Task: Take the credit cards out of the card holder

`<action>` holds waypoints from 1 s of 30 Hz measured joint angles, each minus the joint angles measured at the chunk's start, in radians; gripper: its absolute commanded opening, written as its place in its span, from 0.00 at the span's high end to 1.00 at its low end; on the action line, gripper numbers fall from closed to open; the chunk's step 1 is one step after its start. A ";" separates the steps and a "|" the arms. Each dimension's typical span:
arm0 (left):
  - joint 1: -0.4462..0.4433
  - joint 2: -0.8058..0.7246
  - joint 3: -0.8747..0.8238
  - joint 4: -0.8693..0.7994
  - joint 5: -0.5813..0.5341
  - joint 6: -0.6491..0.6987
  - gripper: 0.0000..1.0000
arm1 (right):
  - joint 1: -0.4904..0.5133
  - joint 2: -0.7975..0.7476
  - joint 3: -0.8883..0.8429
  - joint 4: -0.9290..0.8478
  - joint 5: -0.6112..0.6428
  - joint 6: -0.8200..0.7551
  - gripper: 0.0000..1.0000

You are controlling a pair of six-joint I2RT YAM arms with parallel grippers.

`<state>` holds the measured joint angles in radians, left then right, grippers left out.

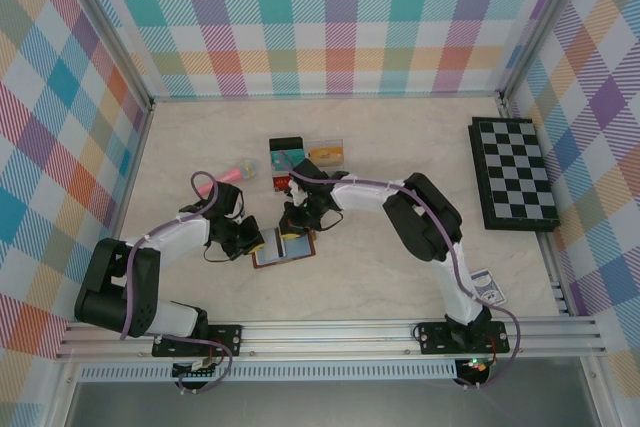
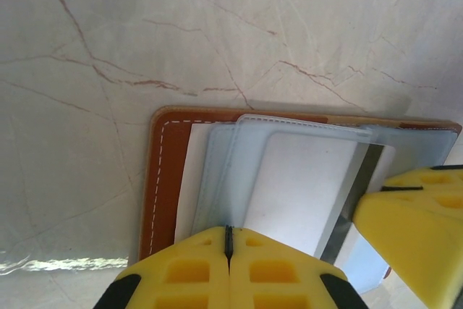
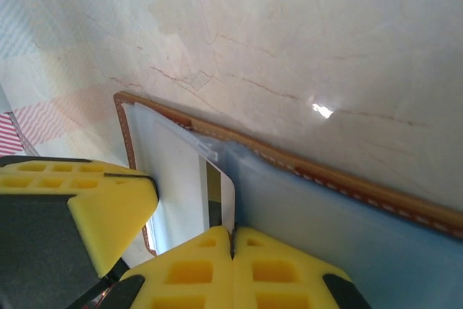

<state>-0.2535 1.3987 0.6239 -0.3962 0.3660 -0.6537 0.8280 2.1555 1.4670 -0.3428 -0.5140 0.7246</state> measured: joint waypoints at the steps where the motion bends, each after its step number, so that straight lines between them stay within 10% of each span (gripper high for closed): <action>1: 0.000 0.000 0.000 0.000 0.000 0.000 0.99 | -0.003 -0.011 -0.010 0.002 0.006 0.000 1.00; 14: 0.000 -0.011 0.011 -0.032 -0.016 0.014 0.91 | -0.084 -0.169 -0.095 0.055 0.031 -0.024 1.00; 30: 0.002 -0.248 0.224 -0.044 0.096 -0.006 0.29 | -0.238 -0.376 -0.193 0.354 -0.196 0.013 1.00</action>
<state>-0.2520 1.1507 0.8474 -0.4400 0.4618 -0.6601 0.5896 1.7794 1.2743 0.0113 -0.7105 0.7376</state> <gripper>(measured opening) 0.683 0.040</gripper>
